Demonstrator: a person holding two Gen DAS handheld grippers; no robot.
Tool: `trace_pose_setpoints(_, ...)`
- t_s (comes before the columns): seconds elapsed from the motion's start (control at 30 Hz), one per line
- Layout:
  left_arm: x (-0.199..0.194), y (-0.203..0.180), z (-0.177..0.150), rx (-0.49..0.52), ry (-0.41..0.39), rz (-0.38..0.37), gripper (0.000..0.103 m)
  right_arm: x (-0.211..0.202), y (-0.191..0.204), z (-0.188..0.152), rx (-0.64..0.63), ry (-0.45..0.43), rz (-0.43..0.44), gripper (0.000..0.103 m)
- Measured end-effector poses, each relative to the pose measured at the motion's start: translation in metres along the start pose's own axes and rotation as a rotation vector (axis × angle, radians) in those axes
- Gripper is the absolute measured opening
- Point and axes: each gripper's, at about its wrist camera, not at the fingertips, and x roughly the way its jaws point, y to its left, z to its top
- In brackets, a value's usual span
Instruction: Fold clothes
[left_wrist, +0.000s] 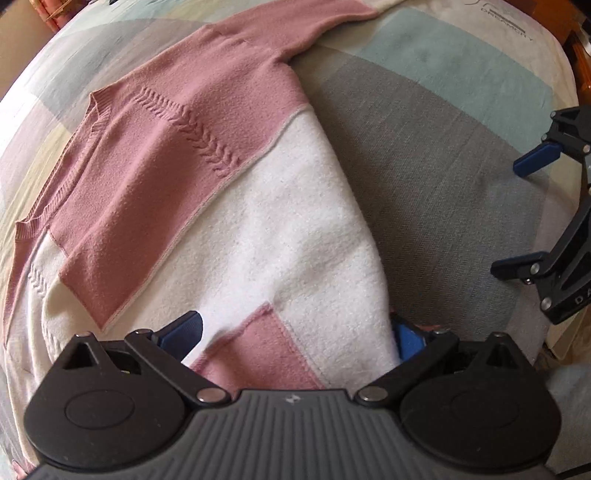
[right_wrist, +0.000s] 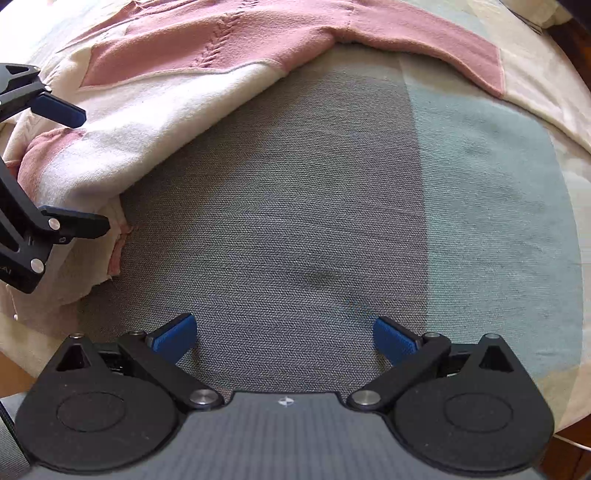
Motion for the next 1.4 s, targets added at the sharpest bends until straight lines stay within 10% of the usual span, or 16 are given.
trace_pose_setpoints(0.43,0.001,0.114,-0.042,-0.479,-0.027,-0.068,0.102,-0.012,-0.030,0.002,0.108,-0.020,0.044,0.103)
trace_pose_setpoints(0.63,0.015,0.156,-0.063,-0.682,-0.031,-0.144,0.102,-0.023,-0.031,0.016,0.123,-0.064,0.201,0.103)
trace_pose_setpoints(1.07,0.000,0.143,-0.060,-0.356,-0.155,-0.112,0.102,0.010,0.038,0.100,0.234,0.001,0.693,0.103)
trace_pose_setpoints(1.4,0.001,0.140,-0.057,-0.151,-0.246,-0.125,0.102,0.044,0.018,0.083,0.526,0.049,0.907,0.103)
